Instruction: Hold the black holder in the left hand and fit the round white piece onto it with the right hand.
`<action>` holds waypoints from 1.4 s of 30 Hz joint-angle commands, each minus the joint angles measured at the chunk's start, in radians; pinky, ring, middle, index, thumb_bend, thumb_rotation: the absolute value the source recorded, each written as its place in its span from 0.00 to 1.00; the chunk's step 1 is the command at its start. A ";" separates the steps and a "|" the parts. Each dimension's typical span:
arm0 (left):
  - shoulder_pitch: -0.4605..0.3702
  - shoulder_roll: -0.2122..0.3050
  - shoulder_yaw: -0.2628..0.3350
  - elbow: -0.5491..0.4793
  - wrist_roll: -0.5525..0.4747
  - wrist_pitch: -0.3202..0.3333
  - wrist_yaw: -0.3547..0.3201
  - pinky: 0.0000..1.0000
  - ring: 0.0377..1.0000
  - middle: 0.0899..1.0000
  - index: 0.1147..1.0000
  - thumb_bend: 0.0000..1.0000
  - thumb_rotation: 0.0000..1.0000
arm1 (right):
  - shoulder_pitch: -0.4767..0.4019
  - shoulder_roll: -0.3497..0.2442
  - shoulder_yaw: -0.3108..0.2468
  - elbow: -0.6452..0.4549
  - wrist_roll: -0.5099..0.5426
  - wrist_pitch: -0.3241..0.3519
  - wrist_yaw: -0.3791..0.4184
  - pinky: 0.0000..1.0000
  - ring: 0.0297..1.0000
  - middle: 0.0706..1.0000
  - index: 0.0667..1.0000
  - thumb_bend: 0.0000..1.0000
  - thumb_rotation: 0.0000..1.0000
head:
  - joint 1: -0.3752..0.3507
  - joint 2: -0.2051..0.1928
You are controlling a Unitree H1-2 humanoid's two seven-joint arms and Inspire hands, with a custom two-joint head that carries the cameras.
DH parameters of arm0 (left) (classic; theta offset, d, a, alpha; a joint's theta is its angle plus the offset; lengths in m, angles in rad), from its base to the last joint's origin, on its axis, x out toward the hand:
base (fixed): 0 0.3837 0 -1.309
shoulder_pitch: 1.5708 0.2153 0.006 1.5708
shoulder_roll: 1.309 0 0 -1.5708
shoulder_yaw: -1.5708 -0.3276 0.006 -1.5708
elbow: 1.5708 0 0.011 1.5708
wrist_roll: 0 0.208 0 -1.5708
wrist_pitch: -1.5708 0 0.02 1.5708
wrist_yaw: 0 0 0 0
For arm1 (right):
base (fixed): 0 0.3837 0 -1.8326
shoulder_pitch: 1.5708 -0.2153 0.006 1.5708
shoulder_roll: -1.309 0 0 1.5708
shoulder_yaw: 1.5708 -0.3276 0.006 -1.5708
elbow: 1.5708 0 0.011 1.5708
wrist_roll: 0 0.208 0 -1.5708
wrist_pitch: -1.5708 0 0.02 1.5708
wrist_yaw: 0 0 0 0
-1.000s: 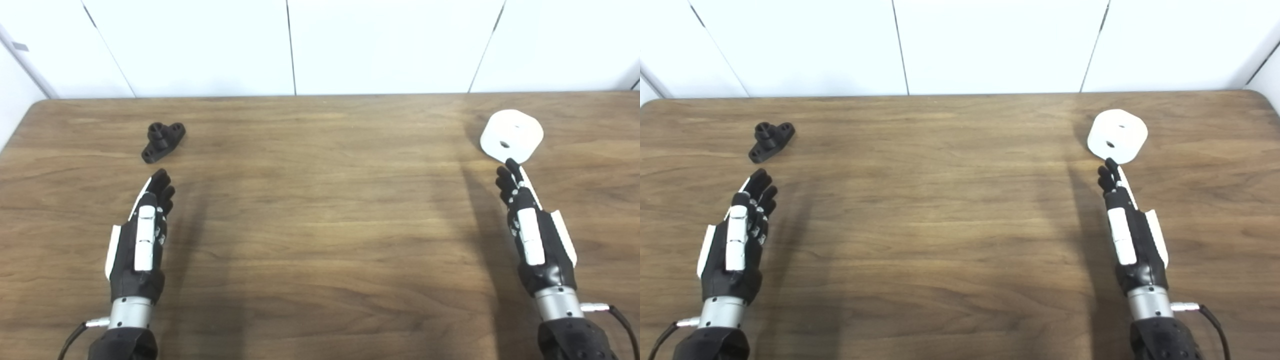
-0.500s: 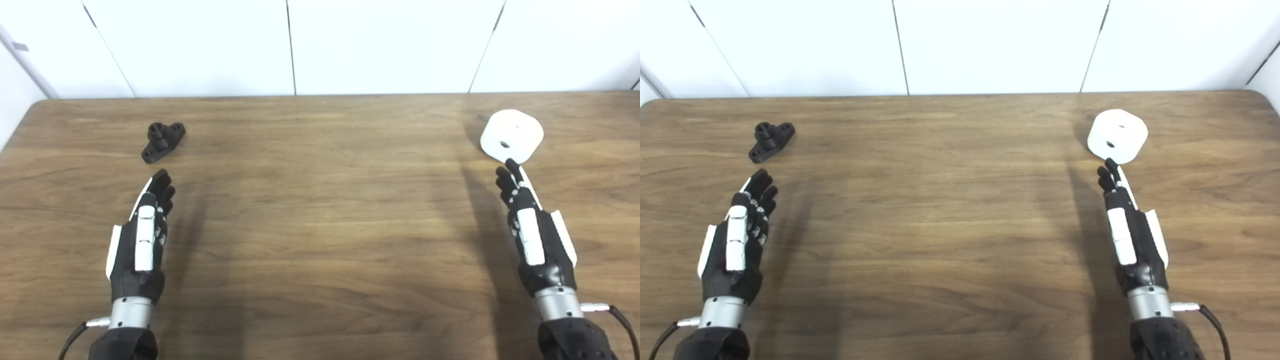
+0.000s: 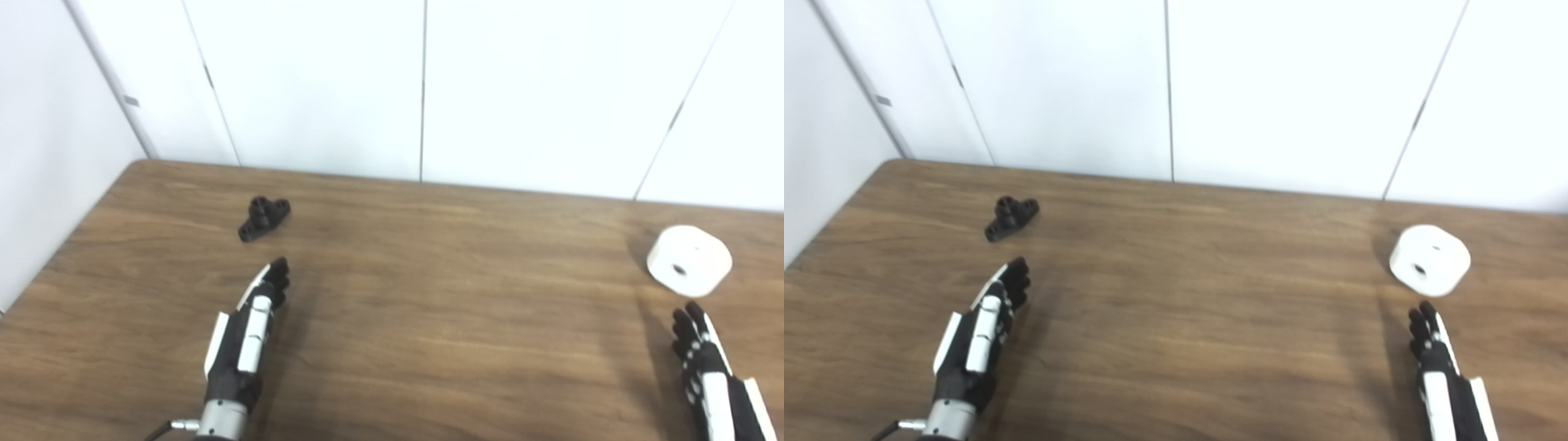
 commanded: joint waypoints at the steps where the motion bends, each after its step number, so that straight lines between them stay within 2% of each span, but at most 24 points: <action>1: 0.033 -0.007 -0.009 0.004 0.011 -0.055 0.009 0.98 0.95 0.94 0.92 0.44 0.96 | 0.044 -0.034 0.001 0.039 0.004 -0.045 0.008 1.00 0.98 0.96 0.98 0.61 1.00 | 0.005 -0.003; 8: 0.029 -0.018 -0.028 0.045 0.022 -0.107 0.019 0.99 0.95 0.95 0.92 0.41 0.95 | 0.030 -0.046 -0.005 0.084 0.013 -0.080 0.017 1.00 1.00 0.97 0.99 0.58 1.00 | 0.046 -0.025; 17: 0.028 -0.024 -0.056 0.060 0.054 -0.130 0.041 0.98 0.96 0.95 0.94 0.39 0.95 | 0.025 -0.076 0.001 0.101 0.040 -0.092 0.015 1.00 1.00 0.99 1.00 0.57 1.00 | 0.079 -0.028; 20: 0.025 -0.028 -0.061 0.058 0.064 -0.125 0.051 0.98 0.96 0.96 0.94 0.40 0.93 | 0.027 -0.073 -0.001 0.090 -0.004 -0.064 -0.013 1.00 0.98 0.96 0.98 0.54 1.00 | 0.082 -0.027; 26: 0.025 -0.033 -0.061 0.045 0.056 -0.101 0.058 0.99 0.97 0.96 0.95 0.42 0.90 | 0.026 -0.068 -0.002 0.075 -0.019 -0.033 -0.026 1.00 0.97 0.95 0.97 0.50 1.00 | 0.071 -0.022; 29: 0.023 -0.024 -0.061 0.053 0.084 -0.107 0.065 0.98 0.96 0.95 0.95 0.49 0.85 | 0.025 -0.068 -0.001 0.071 -0.018 -0.020 -0.032 1.00 0.98 0.95 0.97 0.51 1.00 | 0.071 -0.022; 31: 0.022 -0.020 -0.063 0.044 0.099 -0.097 0.068 0.97 0.95 0.95 0.94 0.48 0.78 | 0.025 -0.070 0.000 0.072 -0.015 -0.019 -0.033 1.00 0.98 0.96 0.98 0.52 1.00 | 0.057 -0.019; 33: 0.024 -0.014 -0.066 0.028 0.105 -0.092 0.069 0.94 0.95 0.95 0.94 0.48 0.63 | 0.027 -0.070 -0.001 0.069 -0.010 -0.014 -0.034 1.00 0.97 0.95 0.97 0.51 1.00 | 0.054 -0.018; 36: 0.022 -0.005 -0.062 -0.002 0.144 -0.079 0.082 0.92 0.94 0.94 0.93 0.50 0.48 | 0.028 -0.074 0.000 0.073 0.002 -0.022 -0.025 1.00 0.97 0.95 0.98 0.51 1.00 | 0.050 -0.016; 42: -0.036 0.042 -0.023 -0.094 0.249 0.020 0.093 0.88 0.91 0.90 0.88 0.61 0.40 | 0.029 -0.088 0.006 0.090 0.055 -0.045 0.010 1.00 1.00 0.99 1.00 0.53 1.00 | 0.041 -0.010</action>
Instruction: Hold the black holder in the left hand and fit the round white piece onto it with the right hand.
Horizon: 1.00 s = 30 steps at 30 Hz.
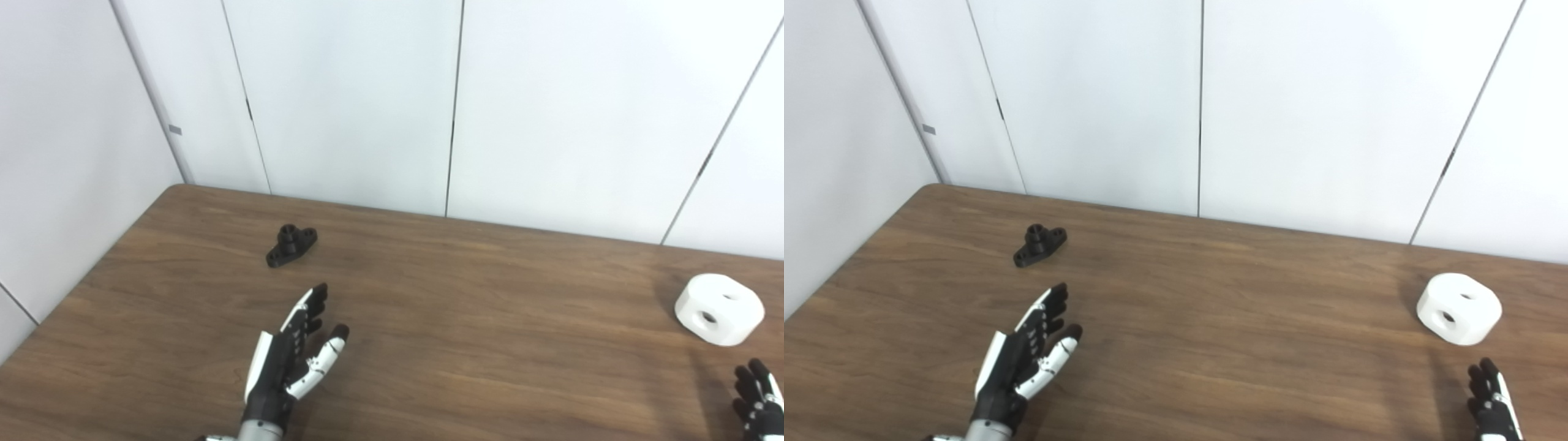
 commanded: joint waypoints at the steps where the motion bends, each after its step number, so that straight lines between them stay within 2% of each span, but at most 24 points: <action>1: -0.034 0.049 0.020 -0.054 0.035 0.019 0.010 0.87 0.91 0.90 0.88 0.61 0.40 | 0.036 -0.001 0.003 0.042 0.013 -0.016 0.009 1.00 1.00 0.98 1.00 0.54 1.00 | 0.001 0.001; 4: -0.091 0.078 0.042 -0.094 0.060 0.087 0.007 0.87 0.92 0.92 0.89 0.61 0.36 | 0.036 -0.004 0.005 0.045 0.015 -0.019 0.007 1.00 1.00 0.98 1.00 0.54 1.00 | -0.001 0.002; 6: -0.135 0.105 0.055 -0.112 0.091 0.132 0.012 0.82 0.89 0.90 0.87 0.64 0.38 | 0.035 -0.005 0.006 0.047 0.015 -0.019 0.006 1.00 1.00 0.98 1.00 0.54 1.00 | -0.002 0.001; 8: -0.171 0.130 0.069 -0.111 0.100 0.155 0.012 0.80 0.88 0.90 0.87 0.63 0.35 | 0.035 -0.003 0.008 0.043 0.005 -0.017 -0.001 1.00 1.00 0.98 1.00 0.54 1.00 | -0.008 0.003; 10: -0.196 0.152 0.078 -0.106 0.105 0.178 0.008 0.82 0.89 0.92 0.89 0.64 0.36 | 0.036 -0.002 0.009 0.040 -0.004 -0.016 -0.006 1.00 1.00 0.97 1.00 0.55 1.00 | -0.011 0.005; 13: -0.239 0.199 0.084 -0.089 0.143 0.236 -0.003 0.88 0.91 0.91 0.89 0.69 0.45 | 0.037 0.001 0.008 0.038 -0.003 -0.018 -0.008 1.00 1.00 0.97 1.00 0.53 1.00 | -0.014 0.006; 16: -0.273 0.223 0.086 -0.075 0.177 0.288 -0.003 0.91 0.92 0.90 0.88 0.72 0.44 | 0.038 0.004 0.008 0.034 0.001 -0.012 -0.007 1.00 1.00 0.98 1.00 0.53 1.00 | -0.018 0.009; 20: -0.311 0.261 0.065 -0.046 0.264 0.347 0.007 0.89 0.91 0.89 0.86 0.76 0.44 | 0.039 0.005 0.012 0.027 -0.015 -0.008 -0.013 1.00 1.00 0.98 1.00 0.55 1.00 | -0.021 0.014; 22: -0.328 0.287 0.053 -0.006 0.298 0.344 0.012 0.87 0.90 0.89 0.87 0.77 0.45 | 0.040 0.006 0.012 0.025 -0.017 -0.005 -0.013 1.00 1.00 0.98 1.00 0.56 1.00 | -0.024 0.015; 25: -0.356 0.318 0.044 0.067 0.319 0.320 0.023 0.82 0.90 0.90 0.85 0.79 0.41 | 0.042 0.010 0.011 0.021 -0.019 -0.004 -0.015 1.00 0.99 0.97 0.99 0.57 1.00 | -0.028 0.015; 30: -0.398 0.362 0.023 0.180 0.370 0.277 0.060 0.81 0.91 0.90 0.84 0.83 0.39 | 0.046 0.012 0.011 0.015 -0.010 0.001 -0.011 1.00 1.00 0.97 0.99 0.56 1.00 | -0.027 0.019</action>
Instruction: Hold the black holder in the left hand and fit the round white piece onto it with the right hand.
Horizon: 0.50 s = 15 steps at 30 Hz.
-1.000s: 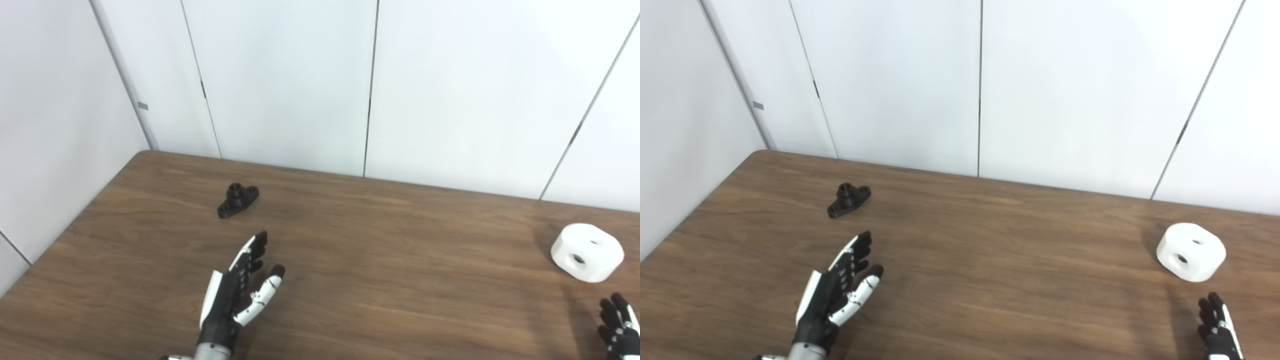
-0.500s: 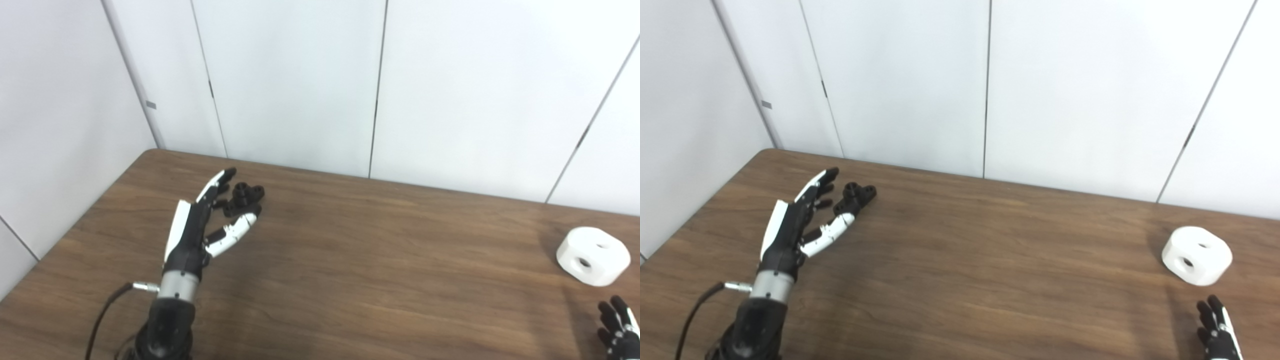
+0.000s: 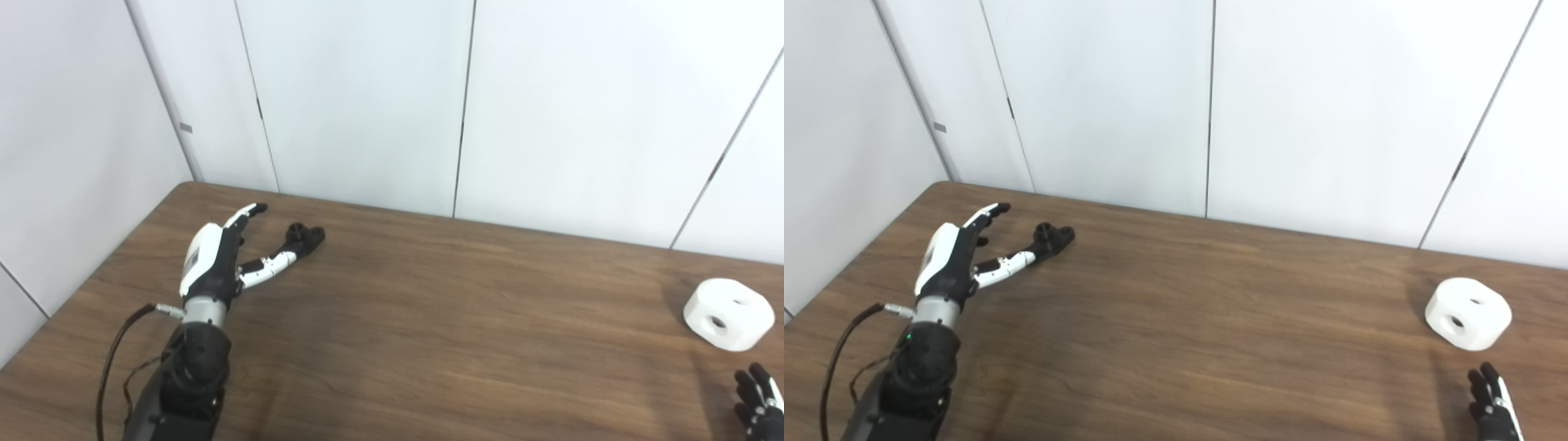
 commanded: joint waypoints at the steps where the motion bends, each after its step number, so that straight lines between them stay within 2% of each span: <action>1: -0.049 0.046 -0.007 0.016 0.046 -0.055 0.049 0.83 0.92 0.90 0.84 0.84 0.40 | 0.036 0.017 0.008 0.016 0.003 0.007 -0.008 1.00 0.99 0.97 0.99 0.56 1.00 | 0.003 0.005; 4: -0.066 0.067 -0.034 0.061 0.089 -0.045 0.054 0.85 0.92 0.89 0.83 0.87 0.46 | 0.038 0.015 0.011 0.011 -0.003 0.009 -0.007 1.00 0.99 0.97 0.99 0.57 1.00 | 0.001 0.007; 9: -0.096 0.077 -0.059 0.135 0.107 -0.037 0.058 0.87 0.94 0.90 0.82 0.89 0.44 | 0.041 0.019 0.011 0.006 -0.003 0.011 -0.008 1.00 0.98 0.96 0.98 0.57 1.00 | -0.003 0.009; 13: -0.116 0.086 -0.080 0.189 0.121 -0.043 0.063 0.90 0.95 0.90 0.81 0.93 0.50 | 0.045 0.019 0.013 0.001 -0.017 0.012 -0.012 1.00 0.99 0.96 0.98 0.59 1.00 | -0.007 0.012; 15: -0.126 0.085 -0.086 0.208 0.122 -0.046 0.068 0.89 0.94 0.89 0.80 0.93 0.50 | 0.046 0.020 0.014 0.000 -0.010 0.010 -0.010 1.00 0.99 0.96 0.99 0.59 1.00 | -0.008 0.012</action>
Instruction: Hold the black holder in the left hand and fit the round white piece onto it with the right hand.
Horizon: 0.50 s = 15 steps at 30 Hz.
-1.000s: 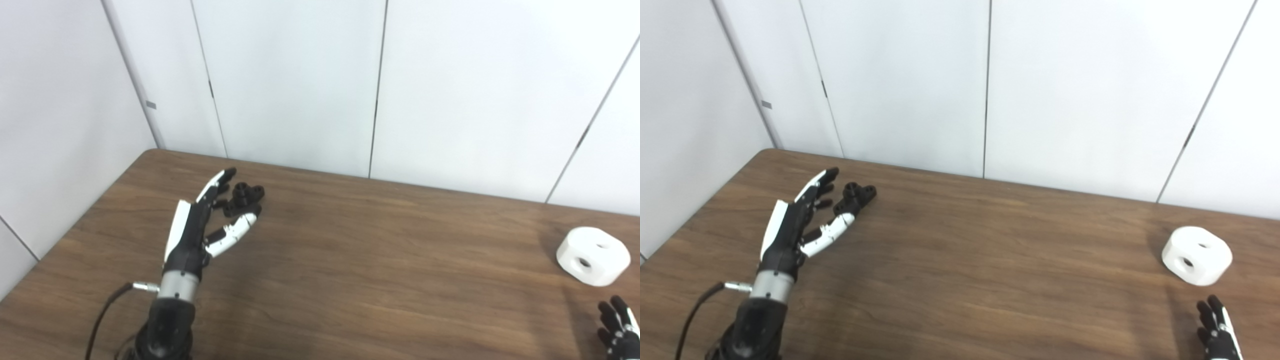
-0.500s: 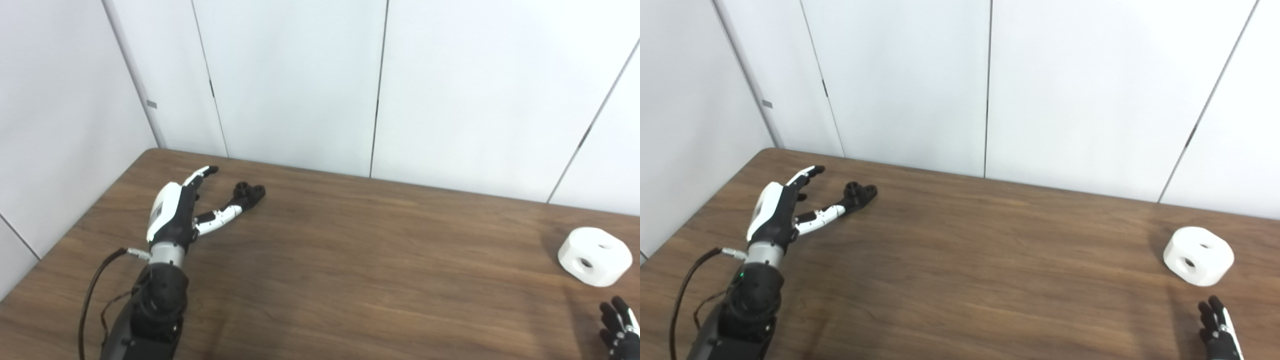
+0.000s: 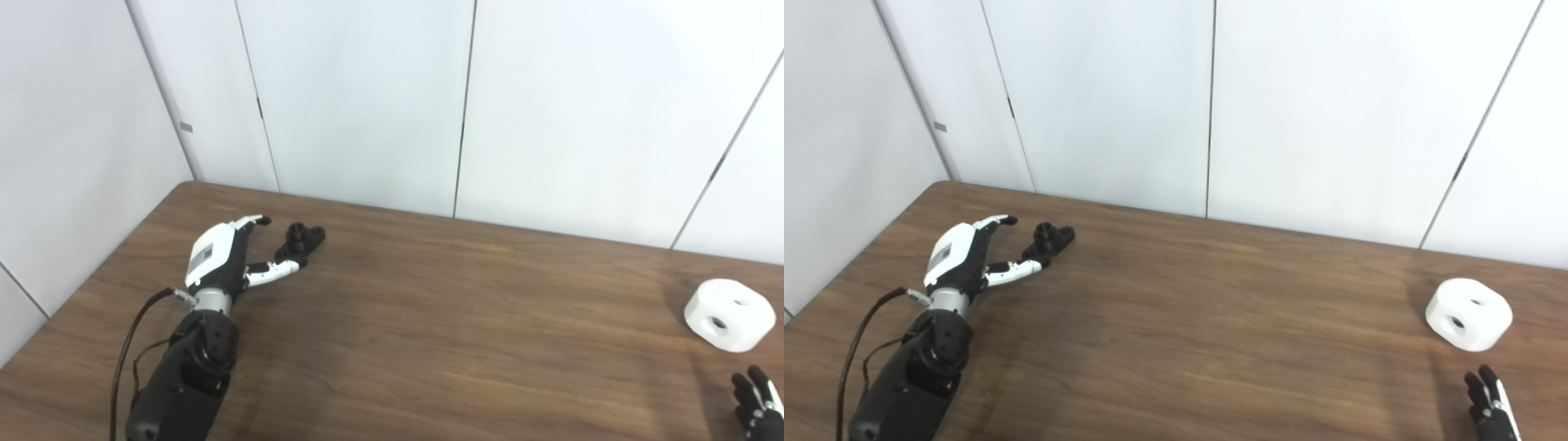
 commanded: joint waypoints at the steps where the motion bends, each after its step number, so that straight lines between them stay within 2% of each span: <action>1: -0.057 0.035 0.002 0.003 0.020 -0.027 0.040 0.89 0.94 0.89 0.80 0.92 0.49 | 0.035 0.017 0.010 0.012 0.001 0.006 -0.007 1.00 0.98 0.96 0.98 0.59 1.00 | 0.001 0.002; 9: -0.114 0.035 -0.037 0.072 0.046 0.024 0.025 0.90 0.94 0.90 0.80 0.89 0.46 | 0.044 0.019 0.014 0.000 -0.024 0.000 -0.020 1.00 0.97 0.95 0.98 0.61 1.00 | -0.002 0.007; 15: -0.159 0.024 -0.048 0.152 0.037 0.018 0.055 0.90 0.94 0.88 0.78 0.90 0.44 | 0.053 0.017 0.017 -0.013 -0.027 0.011 -0.022 1.00 0.97 0.95 0.98 0.63 1.00 | -0.005 0.011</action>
